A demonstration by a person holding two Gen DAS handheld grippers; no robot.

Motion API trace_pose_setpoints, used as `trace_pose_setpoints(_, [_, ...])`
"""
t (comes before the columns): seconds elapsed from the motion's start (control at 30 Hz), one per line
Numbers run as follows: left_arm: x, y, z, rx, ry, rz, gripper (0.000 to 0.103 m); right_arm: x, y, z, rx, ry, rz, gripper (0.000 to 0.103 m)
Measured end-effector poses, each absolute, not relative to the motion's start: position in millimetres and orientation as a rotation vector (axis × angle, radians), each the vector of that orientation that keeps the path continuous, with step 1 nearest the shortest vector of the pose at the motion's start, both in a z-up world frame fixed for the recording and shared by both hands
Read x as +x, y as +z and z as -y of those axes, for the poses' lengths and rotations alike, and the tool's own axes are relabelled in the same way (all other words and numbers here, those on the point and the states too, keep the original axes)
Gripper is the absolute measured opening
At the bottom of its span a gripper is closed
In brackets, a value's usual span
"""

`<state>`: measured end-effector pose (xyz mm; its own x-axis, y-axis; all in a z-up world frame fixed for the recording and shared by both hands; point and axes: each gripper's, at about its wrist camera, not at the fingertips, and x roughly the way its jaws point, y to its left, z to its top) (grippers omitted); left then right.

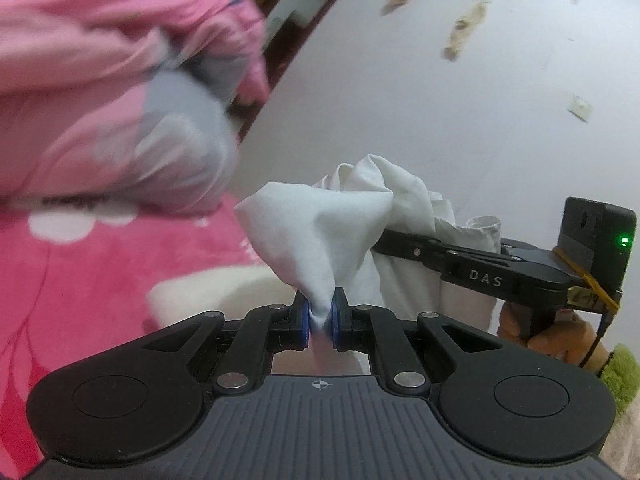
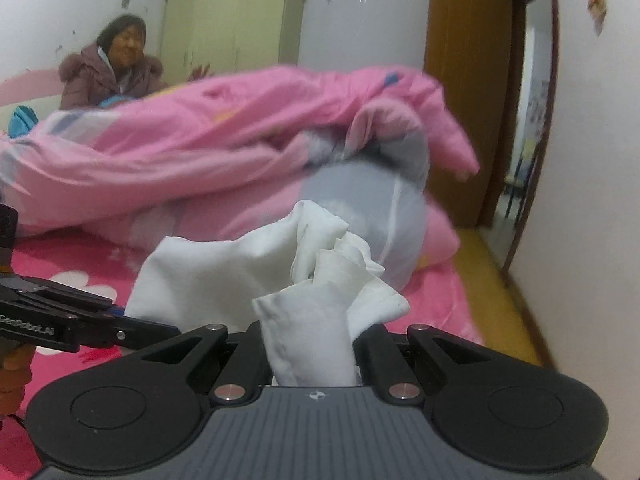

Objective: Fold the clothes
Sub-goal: 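Lift the folded white shirt with both grippers and carry it to the folded stack, then lower the shirt onto the folded pink stack and open both grippers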

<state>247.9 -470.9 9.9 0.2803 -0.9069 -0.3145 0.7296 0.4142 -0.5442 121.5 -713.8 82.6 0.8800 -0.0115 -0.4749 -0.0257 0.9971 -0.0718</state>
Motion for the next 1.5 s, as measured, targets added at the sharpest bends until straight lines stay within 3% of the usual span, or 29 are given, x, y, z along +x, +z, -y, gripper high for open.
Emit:
trace_pose_setpoints(0.23, [276,-17,475,-0.36,-1.088,-0.724,0.008,164,54,723,-0.021,0.042,-0.594,0.006])
trace_pose_setpoints(0.3, [282,-23,477,-0.362,-1.093,-0.745,0.013,172,47,727,-0.002,0.013,-0.622,0.009])
trace_pose_setpoints(0.37, [289,-28,476,-0.38,-1.088,-0.771,0.024,179,41,731,0.015,-0.035,-0.648,0.028])
trace_pose_setpoints(0.4, [291,-30,474,-0.394,-1.079,-0.785,0.033,182,39,733,0.024,-0.06,-0.661,0.047])
trace_pose_setpoints(0.43, [294,-31,470,-0.416,-1.064,-0.789,0.039,183,38,735,0.033,-0.083,-0.661,0.058])
trace_pose_setpoints(0.53, [301,-30,455,-0.495,-1.014,-0.77,0.056,166,53,742,0.089,-0.124,-0.562,0.07])
trace_pose_setpoints(0.67, [299,-15,433,-0.543,-0.948,-0.665,0.056,139,80,747,0.172,-0.174,-0.401,0.07])
trace_pose_setpoints(0.83, [272,15,450,-0.357,-1.065,-0.522,0.055,135,95,731,0.155,-0.136,-0.353,0.035])
trace_pose_setpoints(0.9, [269,16,468,-0.282,-1.099,-0.535,0.055,152,85,730,0.16,-0.132,-0.433,0.03])
trace_pose_setpoints(1.17, [303,-26,503,-0.236,-0.958,-0.731,0.055,193,26,755,0.35,-0.33,-0.71,0.03])
trace_pose_setpoints(1.3, [304,-15,485,-0.279,-0.972,-0.7,0.06,141,53,761,0.424,-0.377,-0.569,0.031])
trace_pose_setpoints(1.37, [294,-6,474,-0.274,-0.988,-0.651,0.066,92,71,758,0.46,-0.362,-0.481,0.032])
trace_pose_setpoints(1.5, [278,12,466,-0.229,-1.02,-0.646,0.067,-10,85,741,0.562,-0.304,-0.413,0.034])
